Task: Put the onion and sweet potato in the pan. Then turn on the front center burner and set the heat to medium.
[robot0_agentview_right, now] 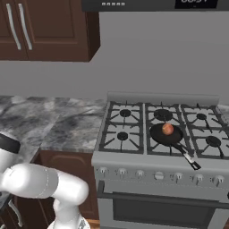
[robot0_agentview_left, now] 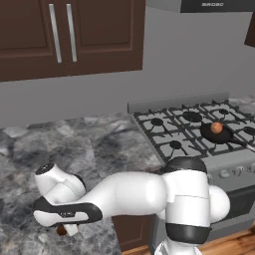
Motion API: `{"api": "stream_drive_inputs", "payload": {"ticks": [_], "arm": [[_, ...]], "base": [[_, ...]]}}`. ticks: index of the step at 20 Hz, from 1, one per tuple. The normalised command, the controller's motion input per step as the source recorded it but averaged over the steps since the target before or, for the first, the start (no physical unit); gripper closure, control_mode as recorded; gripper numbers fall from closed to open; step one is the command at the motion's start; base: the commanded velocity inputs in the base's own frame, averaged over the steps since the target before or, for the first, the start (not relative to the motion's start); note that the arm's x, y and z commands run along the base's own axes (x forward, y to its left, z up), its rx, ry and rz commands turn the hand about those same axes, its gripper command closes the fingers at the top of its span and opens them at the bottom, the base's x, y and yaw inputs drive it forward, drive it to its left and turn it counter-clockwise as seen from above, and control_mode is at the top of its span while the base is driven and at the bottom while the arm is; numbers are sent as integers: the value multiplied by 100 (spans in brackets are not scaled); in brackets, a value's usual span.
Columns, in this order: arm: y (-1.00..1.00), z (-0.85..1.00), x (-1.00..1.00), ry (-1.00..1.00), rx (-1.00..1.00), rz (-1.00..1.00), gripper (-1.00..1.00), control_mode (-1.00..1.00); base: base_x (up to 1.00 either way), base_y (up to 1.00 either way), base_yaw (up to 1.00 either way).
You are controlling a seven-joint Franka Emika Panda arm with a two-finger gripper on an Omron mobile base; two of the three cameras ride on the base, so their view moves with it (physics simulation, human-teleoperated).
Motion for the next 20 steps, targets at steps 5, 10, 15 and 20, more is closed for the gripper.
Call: {"api": "stream_drive_inputs", "payload": {"ticks": [5, 10, 15, 20], "arm": [[0, -27, 0, -5, 0, 8, -100, -100], [0, 0, 0, 0, 0, 0, 100, -100], [-1, 0, 0, 0, 0, 0, 100, -100], [-22, 63, -11, 0, 1, 0, 100, -100]], "base": [[0, 0, 0], [0, 0, 0], [0, 0, 0], [0, 0, 0]]}}
